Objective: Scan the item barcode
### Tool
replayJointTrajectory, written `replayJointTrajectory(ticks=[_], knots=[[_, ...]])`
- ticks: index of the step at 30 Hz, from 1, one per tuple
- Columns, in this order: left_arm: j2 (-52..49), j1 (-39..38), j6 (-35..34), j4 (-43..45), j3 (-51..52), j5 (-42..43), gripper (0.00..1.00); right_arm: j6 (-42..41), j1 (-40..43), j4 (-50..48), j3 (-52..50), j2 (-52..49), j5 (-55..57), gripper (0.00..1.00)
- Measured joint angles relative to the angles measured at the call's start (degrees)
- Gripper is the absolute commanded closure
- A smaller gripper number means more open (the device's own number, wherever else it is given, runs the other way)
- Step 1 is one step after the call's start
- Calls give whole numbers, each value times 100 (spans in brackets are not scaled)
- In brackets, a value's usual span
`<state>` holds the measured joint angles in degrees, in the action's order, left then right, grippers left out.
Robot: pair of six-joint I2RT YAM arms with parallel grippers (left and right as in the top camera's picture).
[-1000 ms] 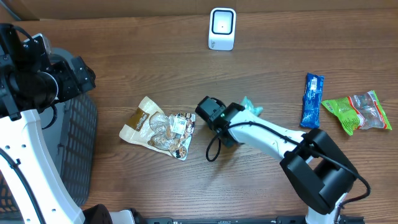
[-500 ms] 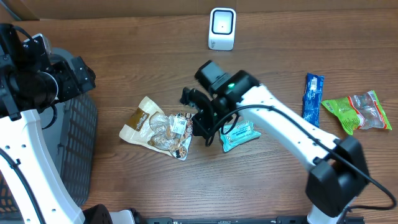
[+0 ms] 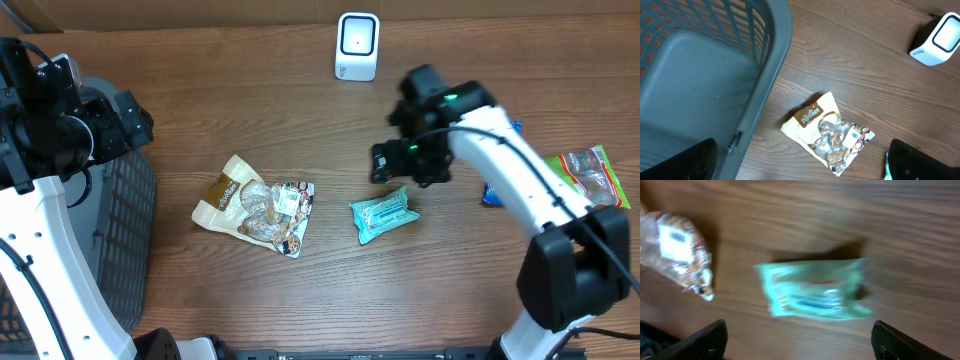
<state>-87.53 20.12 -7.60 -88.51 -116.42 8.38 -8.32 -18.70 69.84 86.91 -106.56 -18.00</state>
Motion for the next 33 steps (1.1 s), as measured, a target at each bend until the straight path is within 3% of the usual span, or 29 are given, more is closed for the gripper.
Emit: replayJointTrajectory(ticks=[11,21,33], knots=[[0,0,0,0,0,0,0,1362,1403,-1419,-1528,0,-1025,14],[0,0,0,0,0,0,1,1825,1443,-2048,-2404,0,-1923,20],[0,0,0,-2,0,0,0,1700,1443,-3091,-3263,0,-2710,41]])
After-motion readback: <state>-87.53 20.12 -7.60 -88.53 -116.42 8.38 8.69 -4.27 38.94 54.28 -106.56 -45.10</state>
